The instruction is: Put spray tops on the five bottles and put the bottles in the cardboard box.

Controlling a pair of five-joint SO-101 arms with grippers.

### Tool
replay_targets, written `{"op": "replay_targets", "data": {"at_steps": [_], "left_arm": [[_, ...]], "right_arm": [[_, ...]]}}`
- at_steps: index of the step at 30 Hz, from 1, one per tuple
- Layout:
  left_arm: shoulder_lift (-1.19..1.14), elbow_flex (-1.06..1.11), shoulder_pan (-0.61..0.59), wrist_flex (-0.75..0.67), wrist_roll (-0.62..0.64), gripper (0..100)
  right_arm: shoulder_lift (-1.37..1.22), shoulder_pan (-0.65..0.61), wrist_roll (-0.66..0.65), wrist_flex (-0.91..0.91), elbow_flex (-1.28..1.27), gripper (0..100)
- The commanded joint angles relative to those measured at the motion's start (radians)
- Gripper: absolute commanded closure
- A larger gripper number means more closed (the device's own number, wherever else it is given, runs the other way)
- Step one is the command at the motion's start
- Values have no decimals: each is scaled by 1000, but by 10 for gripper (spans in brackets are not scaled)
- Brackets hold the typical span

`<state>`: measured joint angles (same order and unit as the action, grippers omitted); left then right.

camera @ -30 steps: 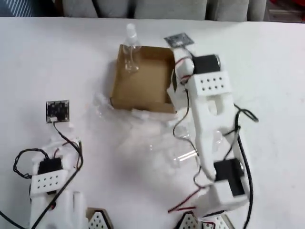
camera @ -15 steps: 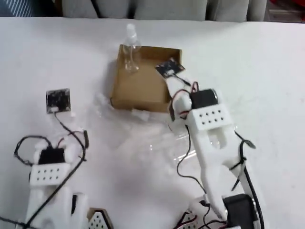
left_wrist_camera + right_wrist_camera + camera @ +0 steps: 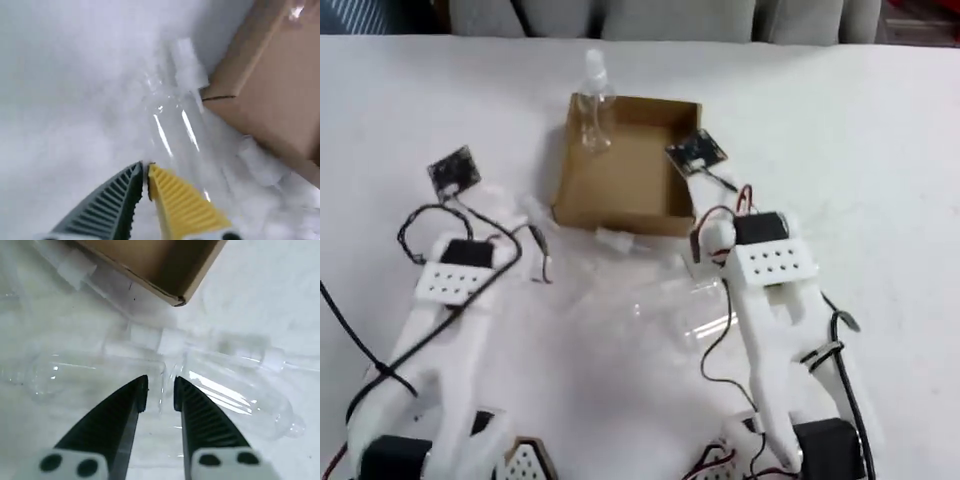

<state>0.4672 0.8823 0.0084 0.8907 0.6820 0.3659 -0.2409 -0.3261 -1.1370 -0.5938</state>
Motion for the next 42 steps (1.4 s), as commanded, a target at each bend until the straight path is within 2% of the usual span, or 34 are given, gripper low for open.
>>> {"op": "replay_targets", "data": {"at_steps": [1,5,11,13,19,32,37,42], "left_arm": [[-7,-98,56,-14,44,972],[-54,-129,77,-51,115,962],[-134,-170,81,-55,143,837],[-147,-172,71,-57,186,835],[-206,-190,18,-63,199,835],[-380,-256,-51,-51,198,831],[-380,-265,-84,37,189,831],[-378,-267,-122,66,91,831]], "right_arm": [[30,5,-11,16,5,937],[30,5,-11,16,3,937],[30,5,-11,16,3,937],[30,5,-12,16,3,937],[30,5,-12,16,3,937],[30,5,-14,16,3,937],[30,5,-15,15,2,937],[30,5,-20,16,-9,937]]}}
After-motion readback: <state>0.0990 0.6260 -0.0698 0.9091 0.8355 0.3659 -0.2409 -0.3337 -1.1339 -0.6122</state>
